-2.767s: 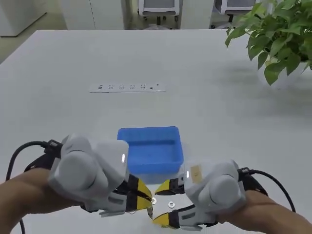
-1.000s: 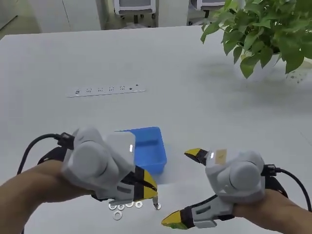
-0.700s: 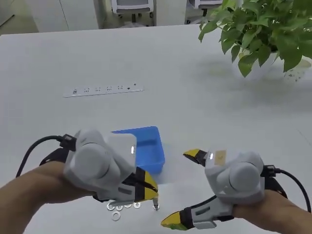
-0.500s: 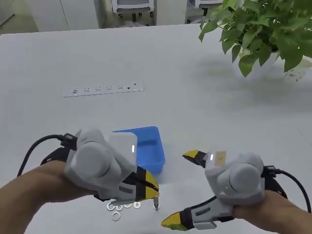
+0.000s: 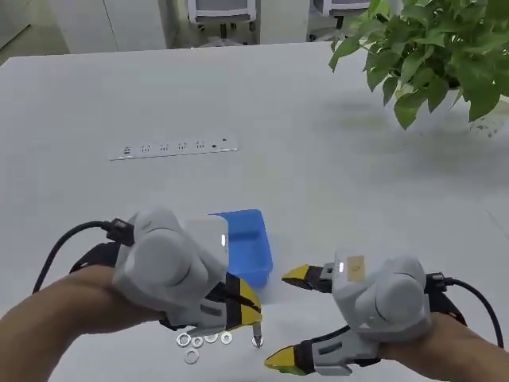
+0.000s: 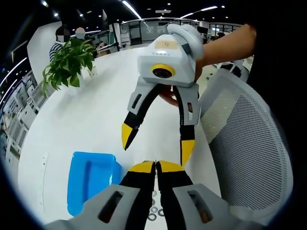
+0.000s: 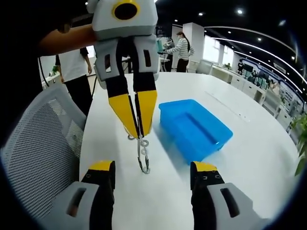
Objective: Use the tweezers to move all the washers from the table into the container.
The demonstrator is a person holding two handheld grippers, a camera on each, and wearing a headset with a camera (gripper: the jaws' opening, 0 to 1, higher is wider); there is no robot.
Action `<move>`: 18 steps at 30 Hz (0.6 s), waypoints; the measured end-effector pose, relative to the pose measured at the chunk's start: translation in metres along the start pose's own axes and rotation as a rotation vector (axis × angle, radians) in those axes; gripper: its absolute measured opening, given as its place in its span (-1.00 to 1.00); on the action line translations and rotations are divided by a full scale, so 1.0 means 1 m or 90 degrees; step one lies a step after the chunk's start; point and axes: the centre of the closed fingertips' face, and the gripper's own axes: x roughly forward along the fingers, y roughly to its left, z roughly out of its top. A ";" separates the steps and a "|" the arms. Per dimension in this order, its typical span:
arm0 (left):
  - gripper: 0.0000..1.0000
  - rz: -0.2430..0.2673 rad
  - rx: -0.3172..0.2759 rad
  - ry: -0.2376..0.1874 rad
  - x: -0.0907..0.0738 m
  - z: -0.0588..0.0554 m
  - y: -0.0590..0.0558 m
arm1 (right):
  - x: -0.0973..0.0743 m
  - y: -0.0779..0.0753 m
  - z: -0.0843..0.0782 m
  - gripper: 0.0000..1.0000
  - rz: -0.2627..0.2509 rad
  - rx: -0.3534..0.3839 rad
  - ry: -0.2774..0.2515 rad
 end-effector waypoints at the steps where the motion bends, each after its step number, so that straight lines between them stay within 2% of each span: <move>1: -0.88 0.001 -0.002 0.001 0.000 0.000 0.000 | 0.001 0.002 -0.001 0.19 0.010 -0.005 0.004; 12: -0.88 0.007 -0.010 0.008 0.001 -0.003 0.000 | 0.011 0.010 -0.005 -0.34 0.060 -0.062 0.027; 18: -0.87 0.004 -0.007 0.010 0.002 -0.003 -0.001 | 0.018 0.013 -0.007 -0.45 0.081 -0.082 0.041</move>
